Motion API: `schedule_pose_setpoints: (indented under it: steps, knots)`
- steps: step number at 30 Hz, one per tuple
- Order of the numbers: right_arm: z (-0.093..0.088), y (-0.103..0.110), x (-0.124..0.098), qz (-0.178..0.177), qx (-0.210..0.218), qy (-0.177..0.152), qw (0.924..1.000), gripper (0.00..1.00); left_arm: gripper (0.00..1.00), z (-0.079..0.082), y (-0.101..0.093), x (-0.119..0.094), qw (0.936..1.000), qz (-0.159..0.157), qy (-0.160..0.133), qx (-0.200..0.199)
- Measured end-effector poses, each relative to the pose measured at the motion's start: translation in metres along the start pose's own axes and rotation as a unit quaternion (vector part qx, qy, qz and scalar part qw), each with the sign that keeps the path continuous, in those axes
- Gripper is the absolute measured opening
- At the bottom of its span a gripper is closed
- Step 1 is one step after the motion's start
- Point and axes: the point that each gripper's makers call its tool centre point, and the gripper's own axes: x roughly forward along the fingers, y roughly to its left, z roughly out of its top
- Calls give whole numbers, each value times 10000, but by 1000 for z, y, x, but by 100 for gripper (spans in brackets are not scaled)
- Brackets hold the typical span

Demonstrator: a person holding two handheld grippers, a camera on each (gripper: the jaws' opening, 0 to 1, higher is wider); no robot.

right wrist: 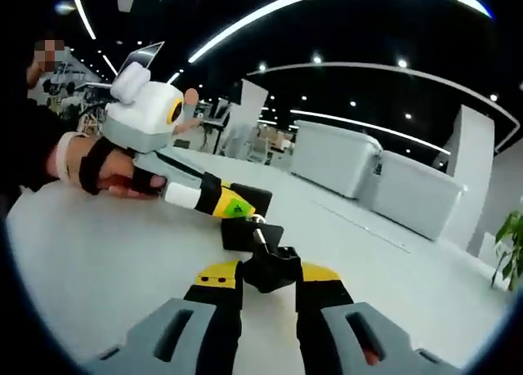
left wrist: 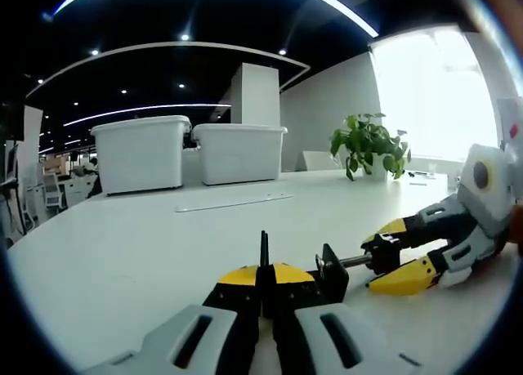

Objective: Clamp the fixed fixture on the desktop, loosen the retaining clip, secure it to the edge of the desk, and tighten the retaining clip.

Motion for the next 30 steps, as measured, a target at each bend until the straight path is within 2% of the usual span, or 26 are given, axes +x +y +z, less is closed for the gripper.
schedule_pose_setpoints:
  steps: [3, 5, 7, 10, 12, 13, 16, 18, 19, 21, 24, 25, 27, 30]
  knots:
    - [0, -1, 0, 14, 172, 37, 9998, 25, 4, 0, 0, 0, 10000, -3, -2, 10]
    - [-1, 0, 0, 77, 451, 53, 9989, 26, 4, 0, 0, 0, 10000, -7, -2, 7]
    - [0, 2, 0, 196, 1208, 96, 9924, 30, 4, 0, 0, 0, 10000, -10, -2, 19]
    - [1, -5, 0, 188, 1682, 75, 9855, 30, 4, 0, 0, 1, 10000, -13, -3, 36]
    - [2, -10, 0, 181, 2112, 29, 9773, 30, 4, 0, 0, 1, 10000, -14, -3, 40]
    - [3, -12, -1, 192, 2392, 13, 9708, 30, 4, 0, 0, 1, 10000, -14, -3, 37]
    - [1, -18, -1, 320, 3322, 81, 9426, 30, 4, 0, 0, 1, 10000, -15, -3, 38]
    - [-1, -13, -3, 440, 3689, 179, 9282, 30, 4, 0, -1, 1, 10000, -24, -5, 76]
    - [-1, -12, -3, 499, 3911, 232, 9187, 29, 4, 0, 0, 1, 10000, -26, -5, 72]
    - [-1, -11, -2, 587, 4224, 283, 9041, 28, 4, 0, 0, 1, 10000, -25, -4, 69]
    - [-8, -9, -2, 663, 4637, 532, 8819, 27, 4, 1, 0, 1, 10000, -24, -5, 59]
    - [-7, -10, -1, 677, 4738, 512, 8765, 27, 4, 1, 0, 1, 10000, -27, -5, 53]
    - [-7, -10, -2, 690, 5083, 565, 8566, 26, 4, 1, -1, 1, 10000, -29, -5, 62]
    - [-7, -13, -2, 722, 5287, 525, 8441, 26, 4, 1, -1, 1, 10000, -30, -5, 63]
